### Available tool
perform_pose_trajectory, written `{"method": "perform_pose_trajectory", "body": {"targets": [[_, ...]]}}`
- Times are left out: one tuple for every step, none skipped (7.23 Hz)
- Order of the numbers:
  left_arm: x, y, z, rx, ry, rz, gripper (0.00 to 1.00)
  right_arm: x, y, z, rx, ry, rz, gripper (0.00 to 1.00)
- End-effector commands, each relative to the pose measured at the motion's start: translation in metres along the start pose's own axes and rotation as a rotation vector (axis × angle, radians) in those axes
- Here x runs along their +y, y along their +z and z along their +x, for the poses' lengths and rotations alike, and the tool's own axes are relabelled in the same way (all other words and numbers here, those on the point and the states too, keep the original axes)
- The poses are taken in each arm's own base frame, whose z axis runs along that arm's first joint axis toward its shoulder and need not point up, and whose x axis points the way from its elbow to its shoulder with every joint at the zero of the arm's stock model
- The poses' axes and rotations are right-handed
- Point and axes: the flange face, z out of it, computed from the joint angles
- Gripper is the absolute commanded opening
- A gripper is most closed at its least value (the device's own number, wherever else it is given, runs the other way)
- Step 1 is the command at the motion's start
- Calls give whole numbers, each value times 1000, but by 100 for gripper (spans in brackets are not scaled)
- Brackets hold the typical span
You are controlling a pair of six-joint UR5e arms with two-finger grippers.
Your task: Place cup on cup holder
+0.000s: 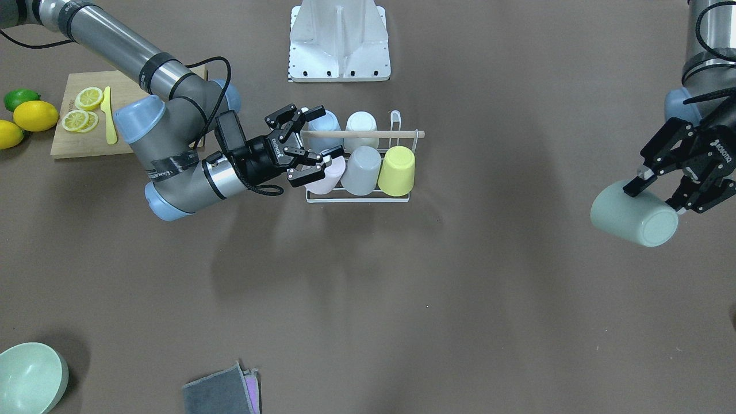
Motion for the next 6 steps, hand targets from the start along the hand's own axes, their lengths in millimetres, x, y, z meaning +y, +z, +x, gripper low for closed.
{"method": "perform_pose_trajectory", "body": {"targets": [[33,-2,48,101,-26,125,0,-16,-18,12,14,-37,9,100],[59,1,61,150,-20,153,0,-26,-35,19,31,-45,0,100],[89,13,71,178,-35,180,0,-32,-51,16,44,-12,-11,99],[115,29,81,205,-51,225,0,-41,-67,14,53,35,-21,99],[135,48,88,219,-73,235,0,-52,-87,2,66,121,-26,99],[149,62,96,208,-59,267,0,-67,-113,-9,91,245,-34,99]]}}
